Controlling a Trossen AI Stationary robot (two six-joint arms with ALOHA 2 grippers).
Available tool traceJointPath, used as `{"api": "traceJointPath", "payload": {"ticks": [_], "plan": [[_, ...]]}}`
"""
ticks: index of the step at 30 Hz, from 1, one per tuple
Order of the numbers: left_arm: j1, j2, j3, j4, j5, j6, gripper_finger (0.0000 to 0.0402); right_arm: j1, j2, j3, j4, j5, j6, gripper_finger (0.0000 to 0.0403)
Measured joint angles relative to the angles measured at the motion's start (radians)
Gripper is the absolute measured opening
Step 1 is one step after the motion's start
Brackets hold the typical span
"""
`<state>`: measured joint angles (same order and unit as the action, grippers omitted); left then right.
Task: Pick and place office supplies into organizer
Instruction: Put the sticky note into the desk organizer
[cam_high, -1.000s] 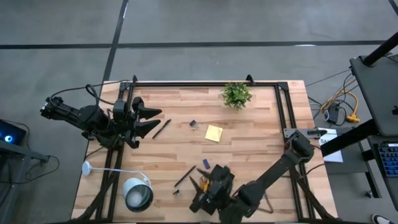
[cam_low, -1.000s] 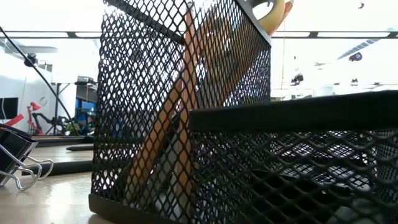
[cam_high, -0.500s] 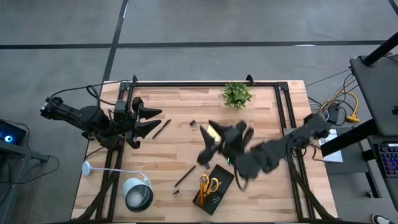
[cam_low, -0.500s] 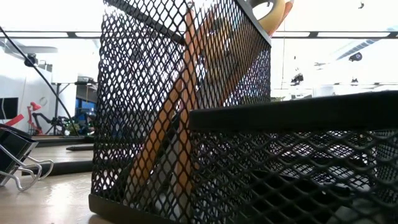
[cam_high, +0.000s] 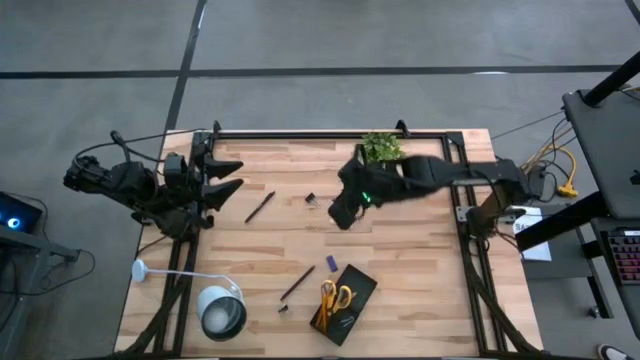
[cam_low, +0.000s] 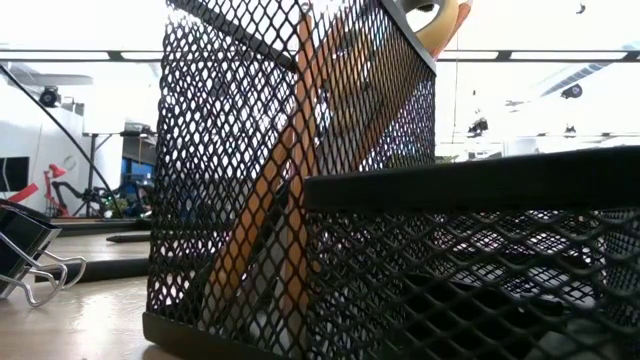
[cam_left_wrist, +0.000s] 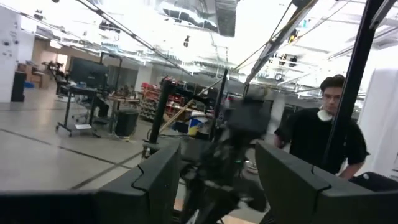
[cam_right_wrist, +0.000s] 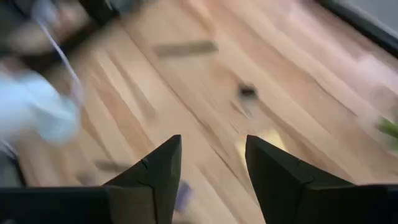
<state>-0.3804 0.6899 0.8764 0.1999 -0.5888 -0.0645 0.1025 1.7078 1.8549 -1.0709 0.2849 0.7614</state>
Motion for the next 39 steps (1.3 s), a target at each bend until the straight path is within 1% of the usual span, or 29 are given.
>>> {"api": "traceJointPath", "payload": {"ticks": [3,5,6,10,14,18,21,24,29,32,35,39], "plan": [[0.000,0.000,0.000,-0.001,-0.020,0.002,0.0191,-0.070,0.003,-0.004,-0.113,-0.133,-0.083,0.0169],[0.000,0.002,0.000,-0.001,-0.025,0.002,0.0191,-0.105,0.002,-0.014,-0.123,-0.198,-0.141,0.0172],[0.000,0.007,0.000,-0.001,-0.030,0.002,0.0191,-0.119,0.002,-0.018,-0.124,-0.213,-0.185,0.0174],[0.001,0.033,0.000,-0.001,-0.066,-0.006,0.0191,-0.159,0.014,-0.027,-0.133,-0.224,-0.359,0.0200],[0.000,0.062,0.003,0.000,-0.072,-0.007,0.0191,-0.207,0.059,-0.051,-0.166,-0.233,-0.477,0.0246],[0.001,0.098,0.016,0.065,-0.124,-0.040,0.0191,-0.245,0.109,-0.094,-0.197,-0.252,-0.540,0.0300],[0.001,0.113,0.017,0.142,-0.136,-0.058,0.0191,-0.270,0.145,-0.112,-0.214,-0.264,-0.561,0.0337],[0.001,0.121,0.017,0.161,-0.139,-0.060,0.0191,-0.290,0.179,-0.117,-0.226,-0.263,-0.564,0.0365],[0.001,0.128,0.007,0.158,-0.139,-0.059,0.0191,-0.301,0.181,-0.117,-0.177,-0.264,-0.616,0.0374],[0.001,0.136,0.000,0.151,-0.139,-0.052,0.0191,-0.292,0.180,-0.117,-0.109,-0.333,-0.678,0.0374],[0.001,0.149,-0.009,0.149,-0.139,-0.029,0.0191,-0.280,0.176,-0.117,-0.030,-0.399,-0.687,0.0374],[0.000,0.170,-0.016,0.147,-0.139,-0.027,0.0191,-0.270,0.176,-0.113,0.005,-0.426,-0.662,0.0374]]}}
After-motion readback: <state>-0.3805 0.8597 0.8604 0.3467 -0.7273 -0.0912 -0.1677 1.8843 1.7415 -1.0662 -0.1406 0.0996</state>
